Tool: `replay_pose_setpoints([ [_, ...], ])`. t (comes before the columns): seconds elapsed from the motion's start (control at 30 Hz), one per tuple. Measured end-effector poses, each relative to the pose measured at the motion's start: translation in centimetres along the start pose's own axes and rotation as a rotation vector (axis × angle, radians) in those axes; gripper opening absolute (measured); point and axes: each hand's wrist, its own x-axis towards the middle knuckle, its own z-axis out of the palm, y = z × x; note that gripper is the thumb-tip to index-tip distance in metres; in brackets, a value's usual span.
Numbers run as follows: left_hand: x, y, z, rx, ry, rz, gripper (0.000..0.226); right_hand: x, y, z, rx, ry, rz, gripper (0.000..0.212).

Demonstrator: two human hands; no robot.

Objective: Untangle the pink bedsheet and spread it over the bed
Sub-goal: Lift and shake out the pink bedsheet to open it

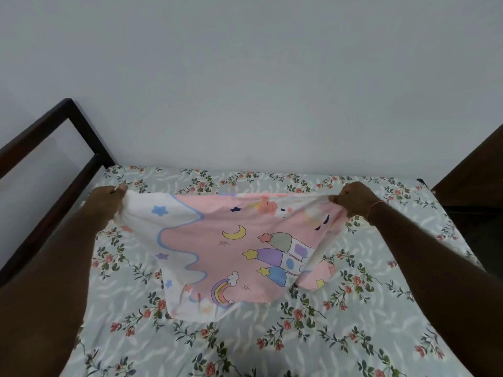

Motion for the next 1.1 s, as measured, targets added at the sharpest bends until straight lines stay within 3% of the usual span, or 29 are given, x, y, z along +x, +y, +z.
replay_pose_setpoints([
  [0.07,0.0,0.4,-0.6,0.066,-0.023,-0.011,0.032,-0.4,-0.5,-0.3,0.122,-0.222,0.04,0.033],
  [0.13,0.1,1.4,-0.4,0.148,0.088,-0.052,0.029,-0.9,-1.5,-0.2,0.338,-0.368,0.088,0.023],
  [0.23,-1.0,3.7,1.8,0.213,0.246,0.006,0.028,-1.6,-4.2,0.6,0.468,-0.383,0.1,0.016],
  [0.33,-5.1,6.7,5.4,0.069,0.243,0.272,0.021,-2.8,-6.3,1.9,0.43,-0.321,0.04,0.015],
  [0.4,-9.4,9.0,7.6,-0.064,0.136,0.478,0.014,-4.1,-7.3,2.6,0.293,-0.295,-0.089,0.015],
  [0.47,-13.3,10.8,9.5,-0.168,-0.106,0.615,0.006,-5.4,-8.3,3.1,0.213,-0.302,-0.195,0.015],
  [0.57,-16.2,12.0,11.7,-0.152,-0.509,0.712,0.025,-6.6,-8.7,3.8,0.242,-0.291,-0.272,0.026],
  [0.63,-16.8,12.4,12.9,-0.108,-0.661,0.722,0.034,-7.4,-8.9,3.8,0.215,-0.293,-0.32,0.027],
  [0.8,-17.1,13.2,14.3,-0.066,-0.899,0.682,0.02,-8.8,-8.5,3.8,0.219,-0.321,-0.381,0.015],
  [0.87,-17.3,13.3,14.6,-0.041,-0.917,0.675,0.011,-9.2,-8.1,3.9,0.218,-0.298,-0.402,0.013],
  [1.1,-18.3,12.9,14.1,-0.016,-1.07,0.577,0.032,-10.2,-6.6,4.8,0.269,-0.255,-0.461,0.011],
])
